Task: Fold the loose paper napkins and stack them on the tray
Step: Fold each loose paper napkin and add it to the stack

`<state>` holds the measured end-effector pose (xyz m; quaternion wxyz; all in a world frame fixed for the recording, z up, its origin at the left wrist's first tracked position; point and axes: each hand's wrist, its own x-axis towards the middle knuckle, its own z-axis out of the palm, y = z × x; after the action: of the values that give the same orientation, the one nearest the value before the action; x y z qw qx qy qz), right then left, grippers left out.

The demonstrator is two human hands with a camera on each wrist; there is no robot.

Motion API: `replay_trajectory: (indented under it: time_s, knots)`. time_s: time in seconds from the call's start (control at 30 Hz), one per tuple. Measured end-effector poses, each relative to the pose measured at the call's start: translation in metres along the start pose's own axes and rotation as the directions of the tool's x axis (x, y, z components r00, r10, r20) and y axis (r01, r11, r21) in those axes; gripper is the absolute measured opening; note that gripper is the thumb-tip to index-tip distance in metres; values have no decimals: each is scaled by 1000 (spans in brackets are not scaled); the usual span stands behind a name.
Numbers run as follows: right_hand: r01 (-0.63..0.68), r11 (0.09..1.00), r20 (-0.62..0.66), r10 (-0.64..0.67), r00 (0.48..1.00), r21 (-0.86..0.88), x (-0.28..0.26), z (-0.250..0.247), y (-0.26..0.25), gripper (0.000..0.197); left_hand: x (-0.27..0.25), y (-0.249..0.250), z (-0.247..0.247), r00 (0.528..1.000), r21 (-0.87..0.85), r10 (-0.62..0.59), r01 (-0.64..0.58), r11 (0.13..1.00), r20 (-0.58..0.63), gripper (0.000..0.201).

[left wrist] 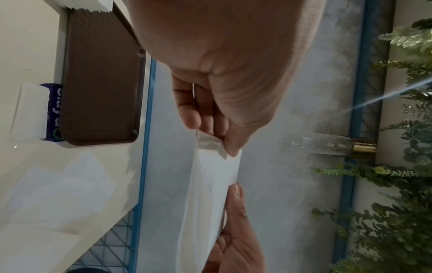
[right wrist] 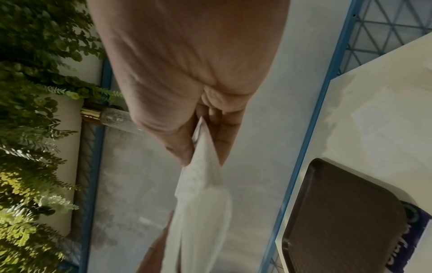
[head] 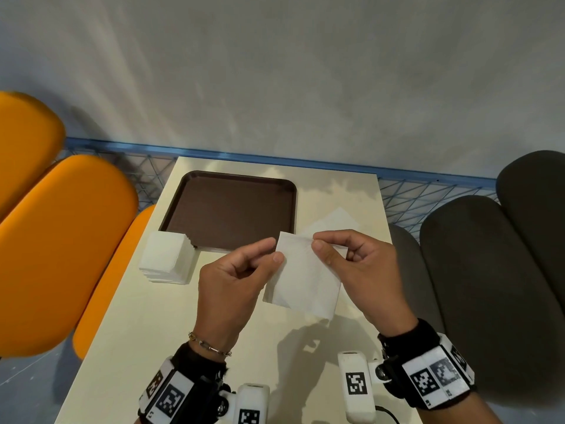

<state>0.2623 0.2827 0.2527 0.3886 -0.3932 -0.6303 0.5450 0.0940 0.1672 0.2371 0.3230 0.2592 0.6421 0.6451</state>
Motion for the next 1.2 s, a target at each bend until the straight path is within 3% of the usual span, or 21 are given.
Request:
replay_trajectory:
  time_s: [0.1, 0.2, 0.33, 0.77, 0.93, 1.1, 1.2]
  knots:
    - [-3, 998, 30, 5, 1000, -68, -1, 2, 1, 9, 3, 0, 0, 998, -9, -58, 58, 998, 8, 38]
    - [1, 995, 62, 5, 998, -98, -2, 6, 2, 10, 6, -1, 0, 994, -60, -108, 109, 992, 18, 24]
    - [5, 993, 106, 8, 994, -121, -3, 13, 2, 9, 7, -6, -2, 996, -67, -87, 88, 994, 10, 7]
    - [-256, 965, 194, 242, 951, 51, 15, 34, 18, 26, 18, -27, -39, 983, -51, -149, 144, 988, -109, 8]
    - [-394, 919, 393, 371, 841, -25, 16, 64, 26, 50, 27, -36, -63, 978, 18, -149, 153, 988, -148, 7]
    - [-415, 896, 484, 436, 759, -155, 19, 99, 39, 42, 35, -49, -95, 954, -18, -173, 174, 985, -244, 7]
    - [-433, 876, 585, 468, 662, -211, 21, 122, 45, 46, 39, -59, -115, 934, -52, -200, 193, 980, -297, 8]
